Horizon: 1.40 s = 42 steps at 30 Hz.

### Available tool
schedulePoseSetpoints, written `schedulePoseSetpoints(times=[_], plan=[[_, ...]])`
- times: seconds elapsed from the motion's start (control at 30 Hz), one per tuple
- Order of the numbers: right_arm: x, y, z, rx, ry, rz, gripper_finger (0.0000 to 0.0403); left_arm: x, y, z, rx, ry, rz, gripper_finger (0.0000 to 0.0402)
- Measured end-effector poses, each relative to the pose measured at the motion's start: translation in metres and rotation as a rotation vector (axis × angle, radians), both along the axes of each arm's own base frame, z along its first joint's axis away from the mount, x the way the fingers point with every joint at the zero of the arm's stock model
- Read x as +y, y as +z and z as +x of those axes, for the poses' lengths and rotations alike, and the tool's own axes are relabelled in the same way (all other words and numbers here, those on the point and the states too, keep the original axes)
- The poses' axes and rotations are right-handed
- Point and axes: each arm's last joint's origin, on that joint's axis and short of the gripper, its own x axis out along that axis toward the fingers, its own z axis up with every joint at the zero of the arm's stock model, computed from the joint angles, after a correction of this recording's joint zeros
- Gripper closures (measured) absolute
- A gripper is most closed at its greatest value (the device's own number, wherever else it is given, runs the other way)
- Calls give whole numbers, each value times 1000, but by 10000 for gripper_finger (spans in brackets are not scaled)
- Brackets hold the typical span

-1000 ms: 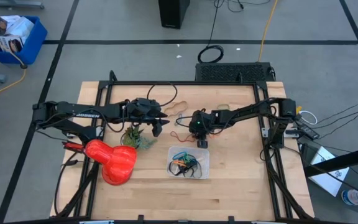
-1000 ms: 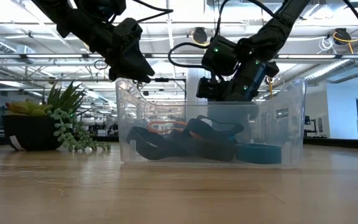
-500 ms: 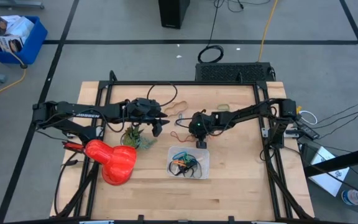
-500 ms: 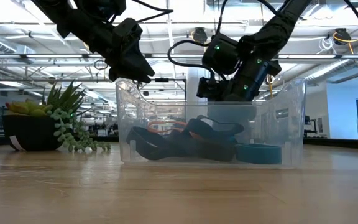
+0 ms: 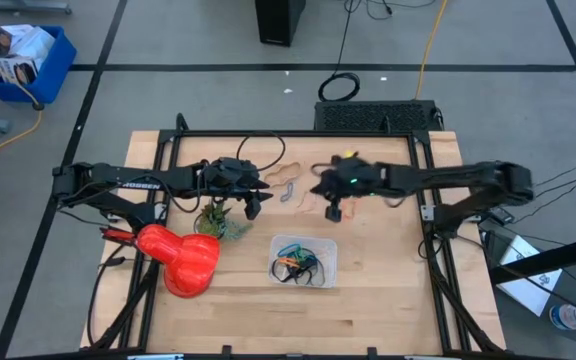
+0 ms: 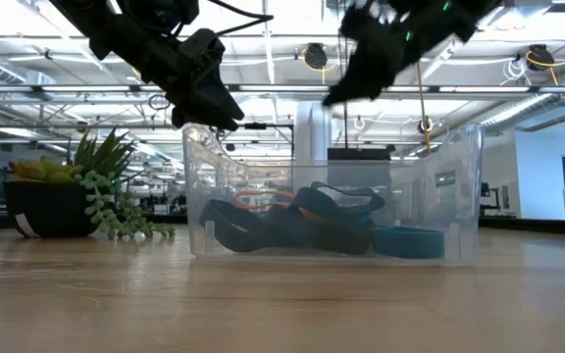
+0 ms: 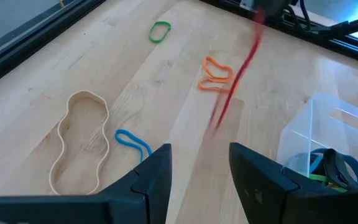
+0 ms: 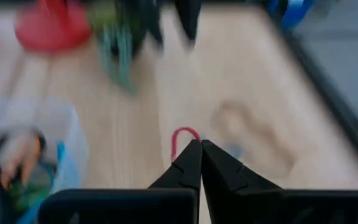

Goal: Pick and place rubber bands into bin
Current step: Put the red rubber band into the bin

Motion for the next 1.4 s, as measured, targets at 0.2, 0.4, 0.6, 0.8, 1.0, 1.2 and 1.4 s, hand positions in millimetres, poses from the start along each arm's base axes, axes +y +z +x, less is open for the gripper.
schedulePoseSetpoints(times=[0.2,0.4,0.6,0.8,1.0,1.2,1.4], plan=[[7,63,-30,-339,-9,-15,403,0,0,0,0,0,0,233],[22,101,-52,-589,48,-53,403,0,0,0,0,0,0,234],[32,108,-56,-636,99,-72,403,0,0,0,0,0,0,233],[44,102,-48,-611,150,-59,403,0,0,0,0,0,0,233],[61,84,-35,-454,153,-115,403,0,1,0,-7,3,-3,234],[85,82,-16,-216,178,-143,403,0,2,1,-23,3,0,233],[106,82,5,1,195,-140,403,0,3,2,-37,5,0,233]])
